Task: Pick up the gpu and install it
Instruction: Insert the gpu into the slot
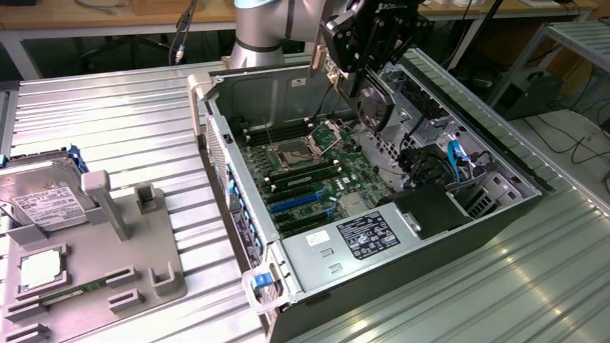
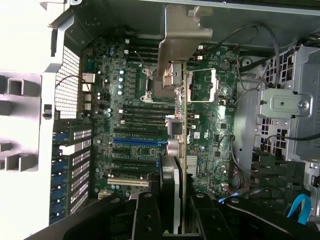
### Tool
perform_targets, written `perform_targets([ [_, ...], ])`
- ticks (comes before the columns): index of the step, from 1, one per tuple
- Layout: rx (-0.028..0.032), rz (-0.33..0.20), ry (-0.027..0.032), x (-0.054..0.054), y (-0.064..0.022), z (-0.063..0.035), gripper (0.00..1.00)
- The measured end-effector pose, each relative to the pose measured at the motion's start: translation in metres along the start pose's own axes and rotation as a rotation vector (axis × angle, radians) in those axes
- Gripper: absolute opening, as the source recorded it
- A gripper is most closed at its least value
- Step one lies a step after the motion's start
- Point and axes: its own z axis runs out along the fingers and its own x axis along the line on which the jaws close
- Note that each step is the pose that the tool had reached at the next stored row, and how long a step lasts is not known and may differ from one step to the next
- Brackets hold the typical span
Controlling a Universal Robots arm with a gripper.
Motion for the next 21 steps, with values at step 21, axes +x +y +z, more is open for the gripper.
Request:
perform_targets([
  [21,-0.0026,-0.120,0.0049,0.0000,-0.0001,0.0000,0.28],
])
